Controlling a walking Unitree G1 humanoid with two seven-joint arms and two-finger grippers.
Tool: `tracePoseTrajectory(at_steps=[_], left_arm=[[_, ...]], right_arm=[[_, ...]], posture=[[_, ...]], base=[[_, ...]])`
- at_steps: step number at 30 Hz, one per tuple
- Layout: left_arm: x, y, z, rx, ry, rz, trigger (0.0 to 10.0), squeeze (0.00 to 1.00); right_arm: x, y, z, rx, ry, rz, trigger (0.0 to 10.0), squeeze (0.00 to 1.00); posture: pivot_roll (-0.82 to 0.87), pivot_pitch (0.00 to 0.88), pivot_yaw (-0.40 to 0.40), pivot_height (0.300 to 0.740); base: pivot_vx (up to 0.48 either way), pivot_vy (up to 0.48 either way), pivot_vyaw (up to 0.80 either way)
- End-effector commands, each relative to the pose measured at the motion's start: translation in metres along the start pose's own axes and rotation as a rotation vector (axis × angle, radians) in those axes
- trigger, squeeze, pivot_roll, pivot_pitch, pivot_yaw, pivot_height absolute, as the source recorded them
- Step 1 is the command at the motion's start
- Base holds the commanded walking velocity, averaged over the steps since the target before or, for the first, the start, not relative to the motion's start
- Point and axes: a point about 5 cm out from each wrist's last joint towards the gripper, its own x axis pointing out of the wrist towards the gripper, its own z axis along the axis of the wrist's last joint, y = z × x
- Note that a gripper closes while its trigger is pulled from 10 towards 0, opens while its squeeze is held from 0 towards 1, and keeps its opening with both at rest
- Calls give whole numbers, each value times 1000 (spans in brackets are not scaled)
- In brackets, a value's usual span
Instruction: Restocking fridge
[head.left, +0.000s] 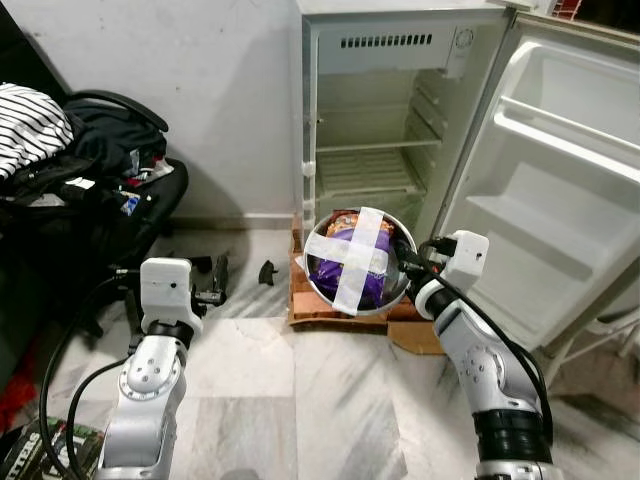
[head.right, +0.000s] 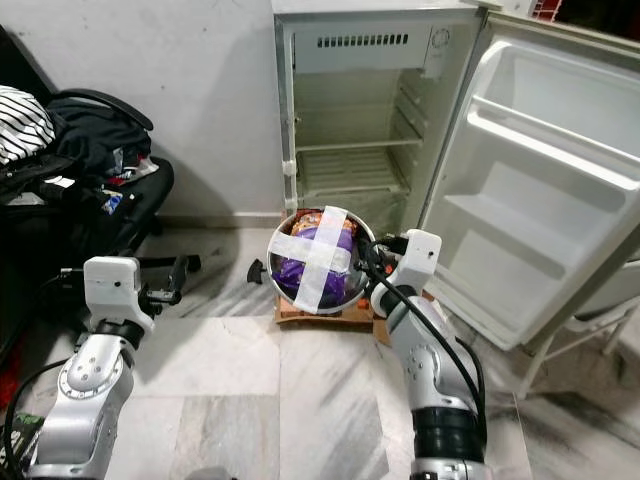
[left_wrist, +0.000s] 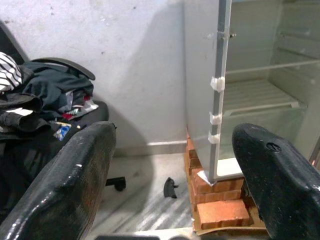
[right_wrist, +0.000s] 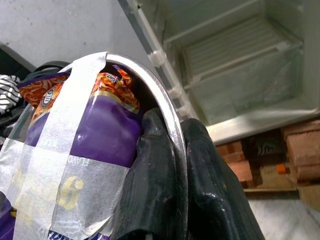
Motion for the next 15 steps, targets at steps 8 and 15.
tracePoseTrajectory(at_steps=[8, 15], left_arm=[[5, 4, 6, -1, -30, -5, 10000, 0], [7, 0, 8, 12, -41, -27, 10000, 0]], right_arm=[[6, 11, 16, -54, -63, 41, 10000, 0], [8, 21, 16, -97, -69, 76, 10000, 0]], posture=[[101, 0, -24, 740], [104, 0, -12, 740]], base=[[351, 327, 0], [346, 333, 0]])
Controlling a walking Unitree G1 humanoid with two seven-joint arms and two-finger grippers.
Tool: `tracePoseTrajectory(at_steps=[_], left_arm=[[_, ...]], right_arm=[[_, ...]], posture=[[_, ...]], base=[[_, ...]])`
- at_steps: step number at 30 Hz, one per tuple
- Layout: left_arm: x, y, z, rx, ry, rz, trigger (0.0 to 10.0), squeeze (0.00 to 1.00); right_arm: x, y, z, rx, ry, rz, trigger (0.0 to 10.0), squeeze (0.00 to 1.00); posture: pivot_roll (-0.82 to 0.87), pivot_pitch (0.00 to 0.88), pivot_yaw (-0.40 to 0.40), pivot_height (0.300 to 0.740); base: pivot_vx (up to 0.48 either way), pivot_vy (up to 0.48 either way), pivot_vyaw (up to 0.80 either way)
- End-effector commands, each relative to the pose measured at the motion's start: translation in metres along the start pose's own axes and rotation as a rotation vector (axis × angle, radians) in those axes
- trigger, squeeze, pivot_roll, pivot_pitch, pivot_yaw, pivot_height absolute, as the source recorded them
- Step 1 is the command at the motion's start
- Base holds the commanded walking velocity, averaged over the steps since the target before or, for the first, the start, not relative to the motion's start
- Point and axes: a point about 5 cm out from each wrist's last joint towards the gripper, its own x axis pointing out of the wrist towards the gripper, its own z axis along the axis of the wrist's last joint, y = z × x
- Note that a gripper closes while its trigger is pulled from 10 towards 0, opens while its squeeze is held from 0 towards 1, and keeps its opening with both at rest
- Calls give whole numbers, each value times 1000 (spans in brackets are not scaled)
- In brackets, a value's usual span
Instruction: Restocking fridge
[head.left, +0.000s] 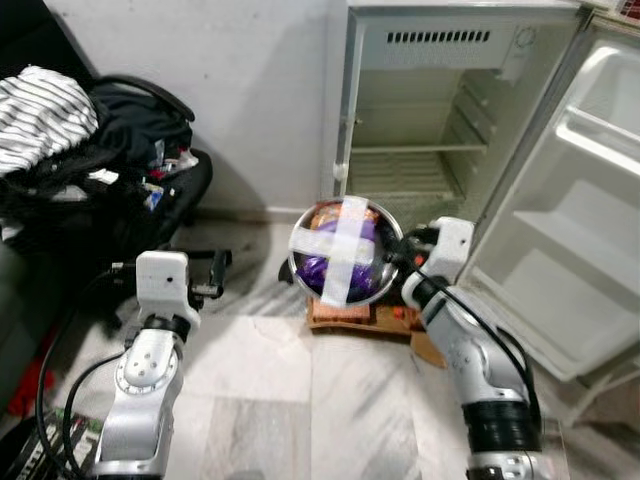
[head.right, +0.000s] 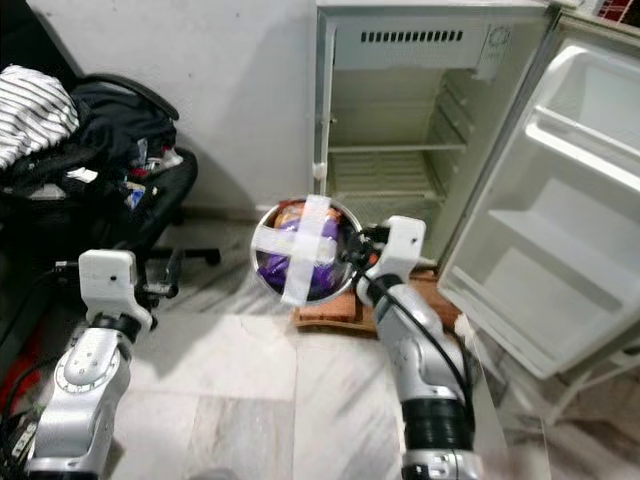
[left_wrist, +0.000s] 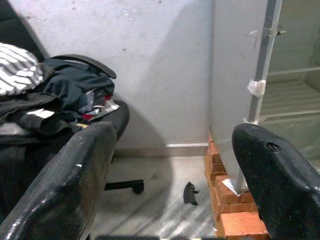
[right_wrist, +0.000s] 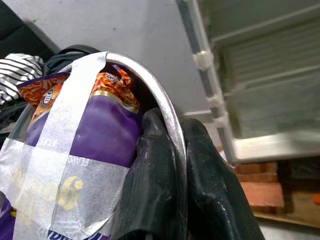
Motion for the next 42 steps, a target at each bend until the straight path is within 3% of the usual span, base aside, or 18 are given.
tracePoseTrajectory(at_steps=[1, 6, 16, 22, 26, 30, 35, 42], left_arm=[[3, -3, 4, 2, -14, -23, 10000, 0], [2, -2, 2, 7, -5, -21, 10000, 0], [2, -7, -1, 3, 8, -35, 10000, 0], [-1, -7, -5, 13, 12, -52, 10000, 0], [-3, -8, 1, 4, -6, -65, 10000, 0], [-9, -9, -2, 6, 11, -81, 10000, 0], [-14, -7, -1, 3, 17, -79, 10000, 0], [-14, -10, -2, 8, 26, -103, 10000, 0]], right_arm=[[-1, -3, 11, -22, -48, -9, 10000, 0], [0, -3, 8, 16, -43, -24, 10000, 0], [0, -9, 11, -16, -69, -59, 10000, 0], [-7, -18, 9, -5, -96, -124, 10000, 0], [-12, -17, 7, 4, -104, -131, 10000, 0], [-13, -22, -5, 15, -74, -166, 10000, 0], [-11, -16, -2, -6, -74, -136, 10000, 0], [-12, -20, 3, 0, -100, -173, 10000, 0]], posture=[[104, 0, -12, 740], [106, 0, -11, 740], [104, 0, -17, 740], [99, 0, -17, 740], [106, 0, -8, 740], [123, 0, -13, 740], [114, 0, -2, 740], [108, 7, -6, 740]], base=[[319, 360, 0], [315, 267, 0], [407, 0, 0], [0, 0, 0], [0, 0, 0], [210, -339, 0], [247, -408, 0], [258, -401, 0]])
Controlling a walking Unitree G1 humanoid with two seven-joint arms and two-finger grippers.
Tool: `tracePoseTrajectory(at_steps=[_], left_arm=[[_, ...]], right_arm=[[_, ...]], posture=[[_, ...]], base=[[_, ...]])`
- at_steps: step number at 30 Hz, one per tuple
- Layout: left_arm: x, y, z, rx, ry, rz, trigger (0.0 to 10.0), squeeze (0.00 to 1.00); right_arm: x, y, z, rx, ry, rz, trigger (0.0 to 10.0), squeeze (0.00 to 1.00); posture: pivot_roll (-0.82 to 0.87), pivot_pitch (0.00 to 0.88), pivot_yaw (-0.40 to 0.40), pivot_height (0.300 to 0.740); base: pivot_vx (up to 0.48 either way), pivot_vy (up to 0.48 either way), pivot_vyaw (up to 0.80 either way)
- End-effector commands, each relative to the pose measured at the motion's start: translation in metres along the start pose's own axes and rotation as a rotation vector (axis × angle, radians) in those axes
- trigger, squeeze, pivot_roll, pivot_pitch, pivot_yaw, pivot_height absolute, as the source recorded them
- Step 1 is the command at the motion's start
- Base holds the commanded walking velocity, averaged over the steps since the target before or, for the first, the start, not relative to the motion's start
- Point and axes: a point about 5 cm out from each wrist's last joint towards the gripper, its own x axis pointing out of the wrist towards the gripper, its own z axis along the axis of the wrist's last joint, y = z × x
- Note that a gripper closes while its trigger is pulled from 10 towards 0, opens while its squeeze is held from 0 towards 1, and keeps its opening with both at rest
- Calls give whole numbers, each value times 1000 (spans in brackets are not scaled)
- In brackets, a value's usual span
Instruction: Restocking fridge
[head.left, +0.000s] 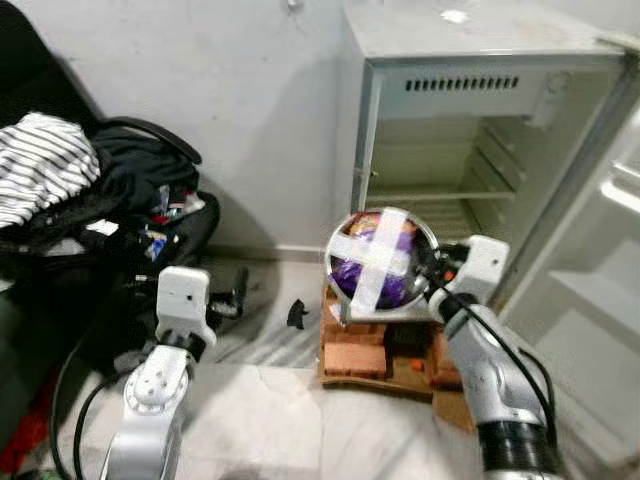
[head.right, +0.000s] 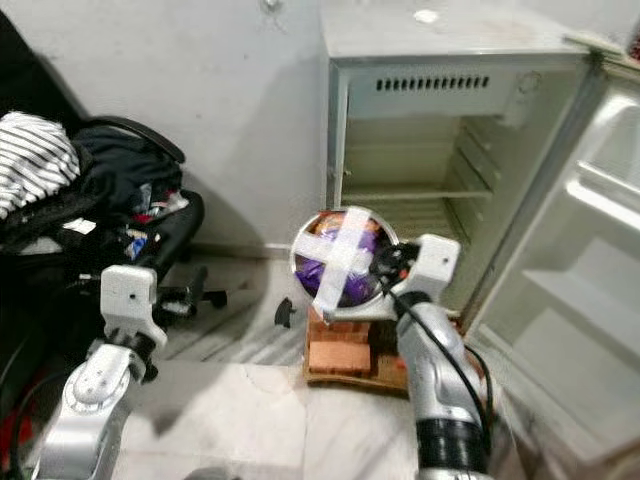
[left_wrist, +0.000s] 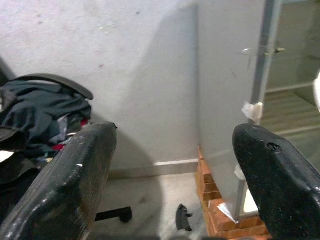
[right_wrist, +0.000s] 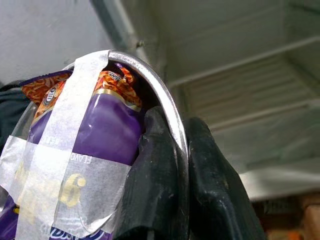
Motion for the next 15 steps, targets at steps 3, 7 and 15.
tracePoseTrajectory(at_steps=[3, 7, 15], left_arm=[[0, 9, 2, 27, 15, 62, 10000, 0], [-8, 13, -3, 24, 47, 113, 10000, 0], [-13, 15, -6, 17, 65, 106, 10000, 0]], right_arm=[[3, 17, 6, -3, -33, 54, 10000, 0], [3, 23, 3, -1, -23, 86, 10000, 0], [1, 21, 0, 5, -19, 67, 10000, 0]], posture=[[116, 19, -13, 740], [120, 31, -10, 740], [120, 37, -12, 740]], base=[[187, -207, 0], [0, 0, 0], [34, 0, 0]])
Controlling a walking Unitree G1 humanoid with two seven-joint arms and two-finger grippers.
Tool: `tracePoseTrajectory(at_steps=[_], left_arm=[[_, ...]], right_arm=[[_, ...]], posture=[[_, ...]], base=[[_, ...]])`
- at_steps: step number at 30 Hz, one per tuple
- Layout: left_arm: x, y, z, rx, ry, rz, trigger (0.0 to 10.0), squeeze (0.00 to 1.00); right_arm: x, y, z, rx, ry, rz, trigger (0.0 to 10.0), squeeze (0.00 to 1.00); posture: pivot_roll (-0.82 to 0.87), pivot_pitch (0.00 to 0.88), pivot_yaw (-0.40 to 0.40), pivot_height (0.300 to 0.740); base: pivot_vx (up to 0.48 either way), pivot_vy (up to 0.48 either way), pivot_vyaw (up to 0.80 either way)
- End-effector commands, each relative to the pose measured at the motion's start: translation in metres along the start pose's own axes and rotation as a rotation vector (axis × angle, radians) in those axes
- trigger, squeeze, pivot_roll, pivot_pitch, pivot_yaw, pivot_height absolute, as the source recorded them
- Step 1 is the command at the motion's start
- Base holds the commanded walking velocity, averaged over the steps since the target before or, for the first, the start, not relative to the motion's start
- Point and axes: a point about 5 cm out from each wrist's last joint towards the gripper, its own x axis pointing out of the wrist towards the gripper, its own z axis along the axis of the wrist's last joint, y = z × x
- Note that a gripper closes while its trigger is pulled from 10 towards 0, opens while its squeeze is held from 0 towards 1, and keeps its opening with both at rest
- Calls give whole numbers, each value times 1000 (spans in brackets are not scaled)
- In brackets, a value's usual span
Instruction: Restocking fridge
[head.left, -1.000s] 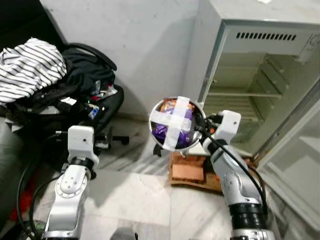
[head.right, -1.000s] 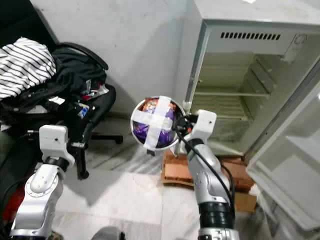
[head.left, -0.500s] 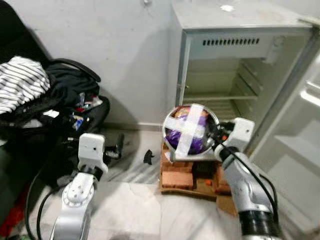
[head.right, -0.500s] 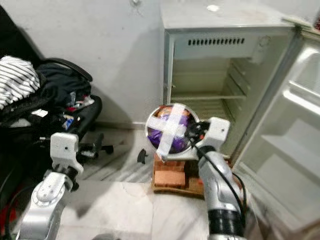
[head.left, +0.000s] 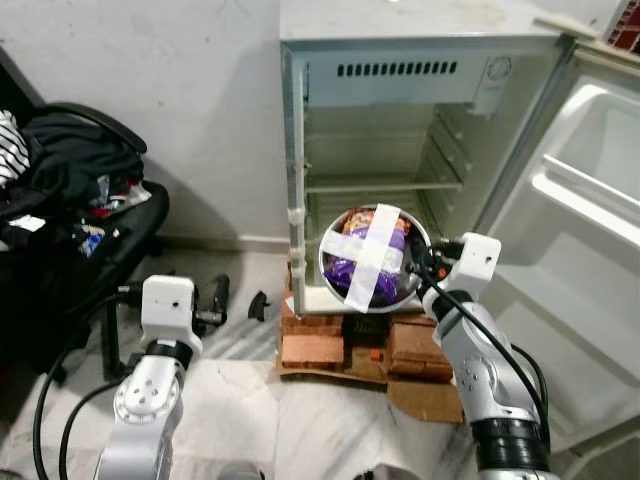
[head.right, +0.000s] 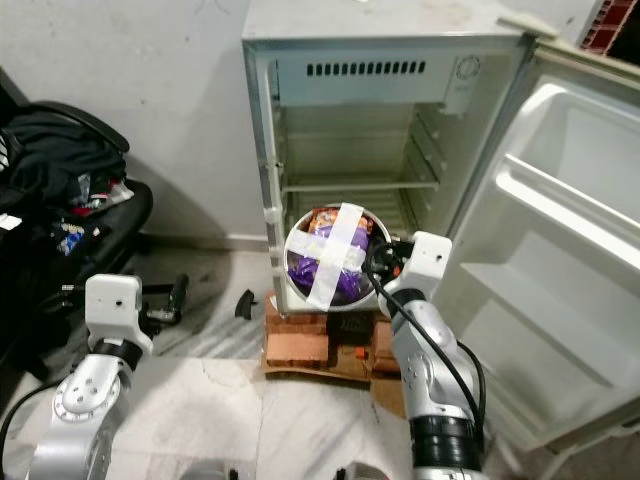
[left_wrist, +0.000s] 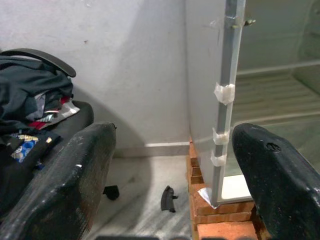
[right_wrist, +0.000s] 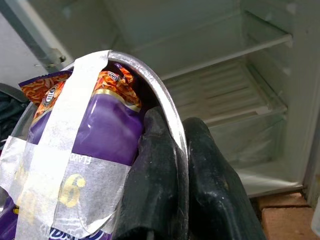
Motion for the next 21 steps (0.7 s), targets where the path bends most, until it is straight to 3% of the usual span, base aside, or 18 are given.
tracePoseTrajectory(at_steps=[1, 21], left_arm=[[-1, 7, 3, 3, -10, 12, 10000, 0], [-2, 6, 5, -3, -19, 12, 10000, 0]], right_arm=[[1, 11, 7, 3, -33, 30, 10000, 0], [7, 9, 14, -16, -64, 8, 10000, 0]], posture=[[119, 37, -13, 740], [120, 37, -16, 740]], base=[[337, 0, 0], [419, 27, 0]])
